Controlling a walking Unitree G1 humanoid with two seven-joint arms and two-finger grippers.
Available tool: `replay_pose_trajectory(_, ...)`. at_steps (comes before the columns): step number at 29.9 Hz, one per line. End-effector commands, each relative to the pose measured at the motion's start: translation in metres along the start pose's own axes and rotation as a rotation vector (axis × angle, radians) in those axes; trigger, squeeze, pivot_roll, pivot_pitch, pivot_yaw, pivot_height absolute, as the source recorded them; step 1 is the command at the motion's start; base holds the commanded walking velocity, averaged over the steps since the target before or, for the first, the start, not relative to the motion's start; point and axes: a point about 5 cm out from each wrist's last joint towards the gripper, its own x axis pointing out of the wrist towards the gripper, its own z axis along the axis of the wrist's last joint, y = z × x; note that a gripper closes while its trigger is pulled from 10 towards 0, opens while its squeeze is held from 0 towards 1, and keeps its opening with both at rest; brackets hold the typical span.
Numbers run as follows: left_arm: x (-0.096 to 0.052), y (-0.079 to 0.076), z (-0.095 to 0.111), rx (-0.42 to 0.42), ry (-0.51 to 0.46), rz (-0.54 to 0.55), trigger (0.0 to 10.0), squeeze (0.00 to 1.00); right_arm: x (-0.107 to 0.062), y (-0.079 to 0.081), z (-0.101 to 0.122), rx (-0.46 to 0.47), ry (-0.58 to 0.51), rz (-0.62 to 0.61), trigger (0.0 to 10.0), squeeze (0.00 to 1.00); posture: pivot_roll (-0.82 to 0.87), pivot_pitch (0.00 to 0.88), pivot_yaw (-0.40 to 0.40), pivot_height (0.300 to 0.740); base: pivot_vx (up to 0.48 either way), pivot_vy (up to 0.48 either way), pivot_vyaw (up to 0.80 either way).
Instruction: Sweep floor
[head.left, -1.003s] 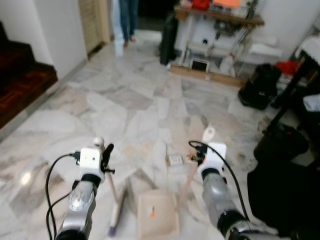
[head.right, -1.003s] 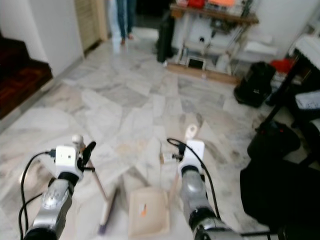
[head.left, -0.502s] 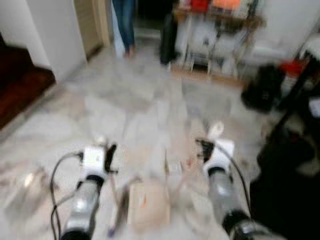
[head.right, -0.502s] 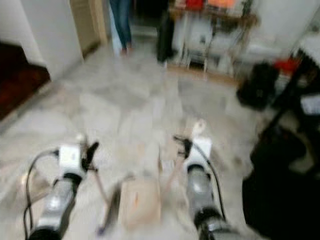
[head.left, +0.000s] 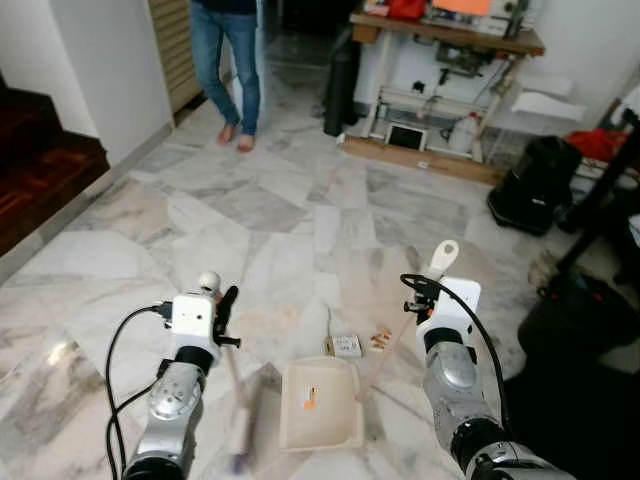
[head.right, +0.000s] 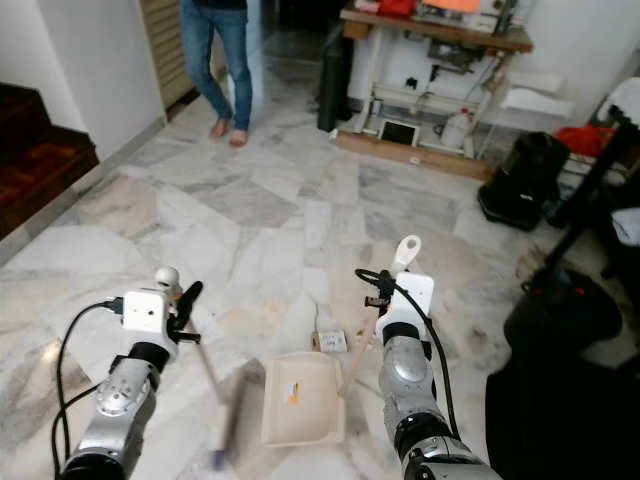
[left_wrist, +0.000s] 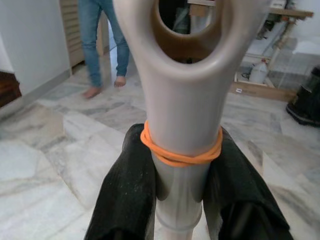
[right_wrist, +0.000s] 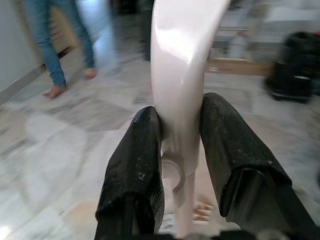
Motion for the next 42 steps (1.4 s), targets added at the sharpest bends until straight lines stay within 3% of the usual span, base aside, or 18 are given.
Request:
replay_pose_trajectory(1,0.0066,0.0060,0.0139,0.034,-0.063,0.008,10.0,0.00,0.0060,-0.0022,0.0146,-0.007,-0.070,-0.002,10.0,0.00,0.01,0.000,-0.114,0.740,0.300,0.000,-0.48)
replay_pose_trajectory(16,0.0073,0.0078,0.0149,0.039,-0.067,0.017,10.0,0.00,0.0082,-0.0025,0.0199,0.010,-0.094,-0.010,10.0,0.00,0.01,0.000,-0.112,0.740,0.302,0.000,-0.24)
replay_pose_trajectory(27,0.0079,0.0090,0.0159,0.041,-0.072,0.027,10.0,0.00,0.0091,-0.0050,0.0213,0.012,-0.098,-0.021,10.0,0.00,0.01,0.003,-0.110,0.740,0.303,0.000,-0.80)
replay_pose_trajectory(42,0.0082,0.0133,0.0182,0.053,-0.088,0.060,10.0,0.00,0.0081,-0.0118,0.0203,-0.017,-0.099,-0.063,10.0,0.00,0.01,0.000,-0.111,0.740,0.095,0.000,0.00)
